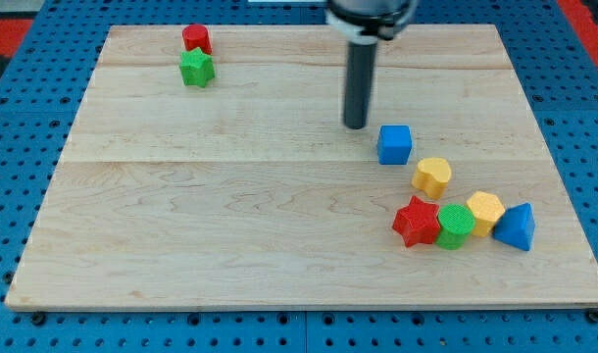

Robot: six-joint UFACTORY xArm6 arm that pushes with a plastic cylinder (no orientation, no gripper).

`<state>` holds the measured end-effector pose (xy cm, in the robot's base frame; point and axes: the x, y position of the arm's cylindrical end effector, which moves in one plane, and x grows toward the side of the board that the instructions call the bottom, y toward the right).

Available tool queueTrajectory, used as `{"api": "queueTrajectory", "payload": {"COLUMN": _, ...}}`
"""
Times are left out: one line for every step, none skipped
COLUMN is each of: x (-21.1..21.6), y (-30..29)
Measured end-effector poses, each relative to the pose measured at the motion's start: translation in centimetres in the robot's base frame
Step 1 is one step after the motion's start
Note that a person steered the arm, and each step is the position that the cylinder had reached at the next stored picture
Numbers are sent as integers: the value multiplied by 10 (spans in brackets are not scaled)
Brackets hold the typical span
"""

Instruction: Push the green star vertical to the red circle

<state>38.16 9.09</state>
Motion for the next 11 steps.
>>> {"api": "queueTrajectory", "payload": {"x": 54, "y": 33}}
{"api": "queueTrajectory", "payload": {"x": 95, "y": 30}}
{"api": "queueTrajectory", "payload": {"x": 44, "y": -51}}
{"api": "queueTrajectory", "payload": {"x": 31, "y": -164}}
{"api": "queueTrajectory", "payload": {"x": -15, "y": -288}}
{"api": "queueTrajectory", "payload": {"x": -104, "y": -315}}
{"api": "queueTrajectory", "payload": {"x": -134, "y": -239}}
{"api": "queueTrajectory", "payload": {"x": -39, "y": -142}}
{"api": "queueTrajectory", "payload": {"x": -1, "y": -116}}
{"api": "queueTrajectory", "payload": {"x": -66, "y": -137}}
{"api": "queueTrajectory", "payload": {"x": -11, "y": -211}}
